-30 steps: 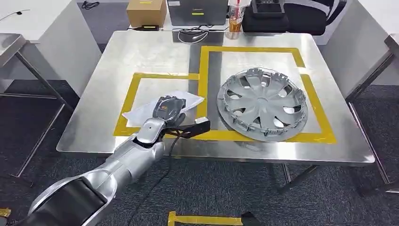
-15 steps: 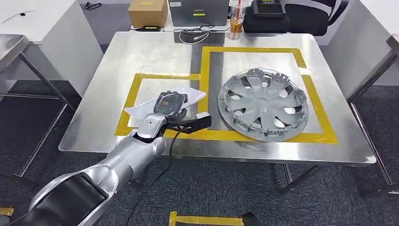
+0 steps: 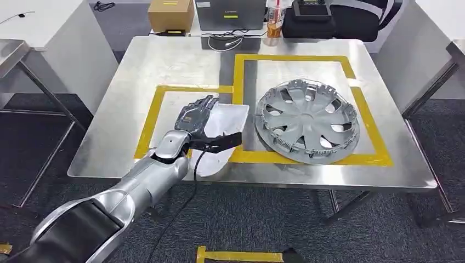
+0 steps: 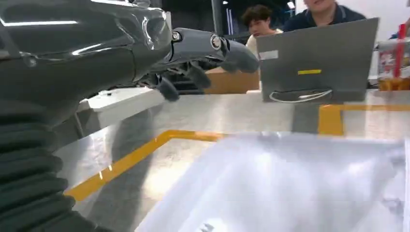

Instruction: Take the parts from the cabinet and place them on the table.

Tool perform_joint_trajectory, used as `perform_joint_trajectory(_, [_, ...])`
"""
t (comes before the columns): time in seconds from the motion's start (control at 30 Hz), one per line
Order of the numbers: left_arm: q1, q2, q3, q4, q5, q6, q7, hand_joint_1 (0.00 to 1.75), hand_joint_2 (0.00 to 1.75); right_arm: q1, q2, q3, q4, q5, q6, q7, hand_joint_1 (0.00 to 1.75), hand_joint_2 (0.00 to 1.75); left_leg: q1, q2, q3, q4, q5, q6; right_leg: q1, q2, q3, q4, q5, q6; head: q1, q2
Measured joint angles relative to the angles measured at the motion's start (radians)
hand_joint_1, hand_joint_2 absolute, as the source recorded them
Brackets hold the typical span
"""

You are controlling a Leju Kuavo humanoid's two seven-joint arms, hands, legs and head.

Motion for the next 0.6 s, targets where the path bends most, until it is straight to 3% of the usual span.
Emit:
perform_joint_trajectory(0.03, [-0.001, -0.001, 0.004, 0.000, 0.002, 0.003, -0.003, 0.00, 0.00, 0.000, 0.000, 0.000, 0.000, 0.001, 0.001, -0.001, 0.00, 0.00, 0.012, 0.001, 0.011, -0.020, 0.014, 0.012, -0.001, -0.001, -0.007, 0.004, -0.003, 0.003, 0.002, 0.000])
perform_joint_trajectory(0.07, [-0.003, -0.001, 0.005, 0.000, 0.003, 0.005, -0.006, 0.00, 0.00, 0.001, -0.004, -0.002, 0.000, 0.002, 0.002, -0.002, 0.00, 0.00, 0.009, 0.001, 0.014, -0.026, 0.018, 0.015, 0.000, -0.004, -0.017, 0.027, -0.019, 0.000, 0.004, 0.000])
perform_joint_trajectory(0.13, [-0.001, -0.003, 0.007, 0.000, 0.017, 0.012, -0.017, 0.00, 0.00, 0.002, -0.004, -0.004, 0.000, 0.005, 0.003, -0.002, 0.00, 0.00, 0.005, 0.001, 0.011, -0.026, 0.020, 0.021, 0.001, -0.004, -0.085, 0.180, -0.090, -0.013, 0.007, 0.000])
perform_joint_trajectory(0.17, [0.003, -0.003, 0.010, 0.002, 0.026, 0.016, -0.023, 0.00, 0.00, 0.004, -0.006, -0.005, 0.000, 0.008, 0.003, -0.003, 0.00, 0.00, 0.002, 0.000, 0.010, -0.026, 0.020, 0.022, 0.001, -0.004, -0.124, 0.262, -0.119, -0.015, 0.006, 0.000])
perform_joint_trajectory(0.2, [0.009, -0.003, 0.016, 0.003, 0.045, 0.022, -0.037, 0.00, 0.00, 0.005, -0.006, -0.006, 0.000, 0.010, 0.004, -0.003, 0.00, 0.00, 0.000, 0.000, 0.009, -0.026, 0.020, 0.022, 0.001, -0.004, -0.151, 0.318, -0.133, -0.012, 0.007, 0.000])
perform_joint_trajectory(0.23, [0.017, -0.003, 0.026, 0.003, 0.074, 0.031, -0.058, 0.00, 0.00, 0.006, -0.007, -0.007, 0.000, 0.012, 0.005, -0.003, 0.00, 0.00, -0.001, 0.000, 0.009, -0.025, 0.020, 0.022, 0.001, -0.004, -0.152, 0.320, -0.128, -0.006, 0.006, 0.000])
perform_joint_trajectory(0.27, [0.023, -0.006, 0.041, 0.003, 0.107, 0.041, -0.082, 0.00, 0.00, 0.008, -0.009, -0.008, 0.000, 0.014, 0.006, -0.003, 0.00, 0.00, -0.001, -0.001, 0.009, -0.024, 0.020, 0.022, 0.001, -0.004, -0.126, 0.272, -0.106, 0.001, 0.007, 0.000])
perform_joint_trajectory(0.33, [0.028, -0.016, 0.069, 0.003, 0.175, 0.050, -0.132, 0.00, 0.00, 0.009, -0.013, -0.011, 0.000, 0.017, 0.007, -0.003, 0.00, 0.00, -0.001, -0.004, 0.009, -0.018, 0.017, 0.018, 0.000, -0.005, -0.031, 0.087, -0.040, 0.014, 0.007, 0.000])
perform_joint_trajectory(0.37, [0.031, -0.021, 0.089, 0.000, 0.244, 0.048, -0.184, 0.00, 0.00, 0.009, -0.015, -0.015, 0.000, 0.019, 0.009, -0.004, 0.00, 0.00, -0.002, -0.004, 0.006, -0.013, 0.014, 0.013, 0.000, -0.008, 0.006, 0.016, -0.027, 0.012, 0.007, 0.000])
perform_joint_trajectory(0.4, [0.039, -0.031, 0.119, -0.008, 0.323, 0.043, -0.242, 0.00, 0.00, 0.009, -0.015, -0.018, 0.000, 0.020, 0.010, -0.005, 0.00, 0.00, -0.011, -0.006, -0.002, -0.002, 0.008, 0.007, 0.005, -0.006, 0.011, 0.010, -0.026, 0.001, 0.006, 0.000])
perform_joint_trajectory(0.5, [0.074, -0.071, 0.199, -0.044, 0.505, -0.002, -0.387, 0.00, 0.00, 0.020, -0.017, -0.027, 0.000, 0.026, 0.012, -0.009, 0.00, 0.00, -0.007, -0.005, -0.003, -0.003, 0.010, 0.002, 0.010, -0.006, 0.009, 0.011, -0.023, -0.010, 0.005, 0.000])
perform_joint_trajectory(0.53, [0.085, -0.083, 0.220, -0.067, 0.573, -0.039, -0.428, 0.00, 0.00, 0.022, -0.015, -0.031, -0.001, 0.026, 0.012, -0.016, 0.00, 0.00, -0.006, -0.005, -0.005, 0.001, 0.004, -0.002, -0.004, -0.006, 0.013, 0.007, -0.019, -0.017, 0.007, 0.000])
perform_joint_trajectory(0.57, [0.102, -0.096, 0.236, -0.098, 0.639, -0.073, -0.455, 0.00, 0.00, 0.025, -0.018, -0.034, -0.001, 0.025, 0.010, -0.022, 0.00, 0.00, -0.005, -0.004, -0.015, 0.018, -0.012, -0.010, -0.003, -0.005, 0.014, 0.007, -0.020, -0.019, 0.004, 0.000])
perform_joint_trajectory(0.6, [0.121, -0.104, 0.243, -0.144, 0.718, -0.107, -0.467, 0.00, 0.00, 0.027, -0.019, -0.040, -0.001, 0.025, 0.008, -0.029, 0.00, 0.00, 0.000, -0.003, -0.037, 0.072, -0.047, -0.019, -0.004, -0.005, 0.015, 0.007, -0.021, -0.027, -0.005, 0.000])
